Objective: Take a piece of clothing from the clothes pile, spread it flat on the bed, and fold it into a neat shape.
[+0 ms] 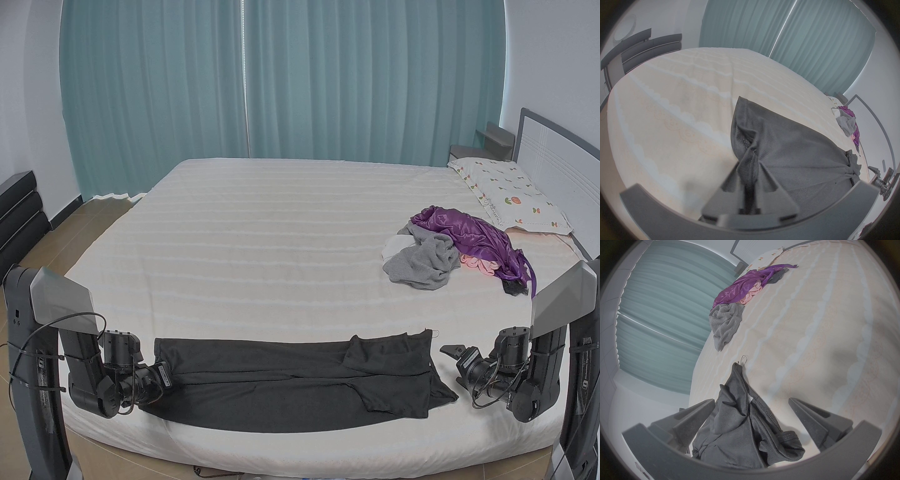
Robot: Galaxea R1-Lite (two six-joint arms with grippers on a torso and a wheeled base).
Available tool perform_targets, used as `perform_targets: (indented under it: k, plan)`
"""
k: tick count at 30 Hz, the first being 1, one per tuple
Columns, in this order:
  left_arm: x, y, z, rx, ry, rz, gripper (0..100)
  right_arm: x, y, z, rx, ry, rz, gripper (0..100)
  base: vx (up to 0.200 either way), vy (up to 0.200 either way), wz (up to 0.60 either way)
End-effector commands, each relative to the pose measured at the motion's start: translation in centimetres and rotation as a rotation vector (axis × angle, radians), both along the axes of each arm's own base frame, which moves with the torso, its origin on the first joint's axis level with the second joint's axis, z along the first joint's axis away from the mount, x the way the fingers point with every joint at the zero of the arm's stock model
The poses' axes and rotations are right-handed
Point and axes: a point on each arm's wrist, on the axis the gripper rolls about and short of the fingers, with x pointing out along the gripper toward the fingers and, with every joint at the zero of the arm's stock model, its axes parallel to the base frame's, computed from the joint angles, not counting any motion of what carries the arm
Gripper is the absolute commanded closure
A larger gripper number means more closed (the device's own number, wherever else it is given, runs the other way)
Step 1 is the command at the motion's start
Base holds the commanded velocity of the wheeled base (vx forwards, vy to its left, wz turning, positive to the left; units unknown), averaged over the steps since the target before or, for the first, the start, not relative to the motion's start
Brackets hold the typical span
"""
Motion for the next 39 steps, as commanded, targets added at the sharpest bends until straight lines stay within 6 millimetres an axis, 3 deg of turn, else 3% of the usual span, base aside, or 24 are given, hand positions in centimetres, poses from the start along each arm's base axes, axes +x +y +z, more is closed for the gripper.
perform_targets:
  k: [1, 16, 19, 22, 39]
  plan:
    - [0.1, -0.1, 0.2, 0.003, -0.021, -0.003, 100, 0.1, 0.0, 0.1, 0.001, -0.012, 0.001, 0, 0.0, 0.0, 0.0]
    - [0.0, -0.2, 0.7, -0.025, -0.081, 0.024, 100, 0.0, 0.0, 0.1, 0.003, -0.012, 0.004, 0, 0.0, 0.0, 0.0]
    - [0.2, -0.2, 0.7, -0.023, -0.086, 0.027, 100, 0.0, 0.0, 0.1, 0.003, -0.012, 0.004, 0, -0.2, 0.0, 0.0]
    - [0.4, -0.2, 0.8, -0.024, -0.093, 0.028, 100, 0.1, 0.0, 0.1, 0.002, -0.012, 0.005, 0, -0.2, 0.0, 0.0]
    - [2.0, -0.4, 1.9, -0.107, -0.165, 0.087, 100, 0.2, 0.0, 0.1, 0.002, -0.015, 0.003, 0, 0.0, 0.0, 0.0]
